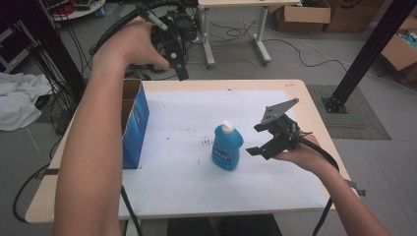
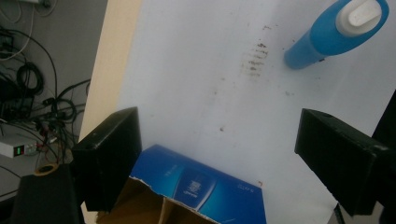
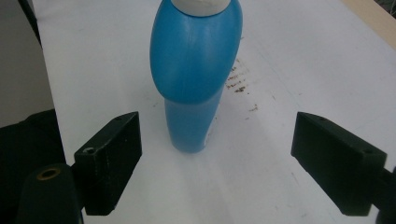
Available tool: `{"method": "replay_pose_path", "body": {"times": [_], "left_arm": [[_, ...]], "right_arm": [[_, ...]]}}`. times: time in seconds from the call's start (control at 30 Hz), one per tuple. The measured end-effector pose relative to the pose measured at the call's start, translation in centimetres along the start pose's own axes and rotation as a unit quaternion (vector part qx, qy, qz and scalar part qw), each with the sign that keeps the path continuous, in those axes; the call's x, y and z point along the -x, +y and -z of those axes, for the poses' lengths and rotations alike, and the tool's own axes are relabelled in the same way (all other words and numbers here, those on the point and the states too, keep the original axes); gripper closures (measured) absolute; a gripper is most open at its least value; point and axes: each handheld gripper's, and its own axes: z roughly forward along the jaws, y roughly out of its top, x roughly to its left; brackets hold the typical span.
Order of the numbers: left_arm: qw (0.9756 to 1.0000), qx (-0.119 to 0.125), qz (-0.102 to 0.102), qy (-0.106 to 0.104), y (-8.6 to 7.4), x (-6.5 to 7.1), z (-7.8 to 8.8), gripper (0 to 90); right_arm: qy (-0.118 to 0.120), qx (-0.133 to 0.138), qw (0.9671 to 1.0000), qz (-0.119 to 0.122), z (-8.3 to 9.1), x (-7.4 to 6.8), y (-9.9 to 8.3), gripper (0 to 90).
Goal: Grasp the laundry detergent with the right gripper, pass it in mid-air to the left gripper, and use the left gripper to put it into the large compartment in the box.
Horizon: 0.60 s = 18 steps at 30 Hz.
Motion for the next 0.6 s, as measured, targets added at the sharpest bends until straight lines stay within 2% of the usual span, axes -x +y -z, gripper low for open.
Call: {"method": "replay_pose_path", "body": {"times": [0.23,0.6], "left_arm": [[1.0,-0.006,0.001,-0.001,-0.1,0.0,-0.2,15.4],[1.0,-0.008,0.0,-0.003,0.0,0.0,-0.4,15.4]], "right_arm": [[0.001,0.009,0.9999,-0.011,-1.1,-0.3,0.1,15.7],[0.008,0.008,0.9998,-0.014,-3.2,-0.7,0.4,15.7]]}}
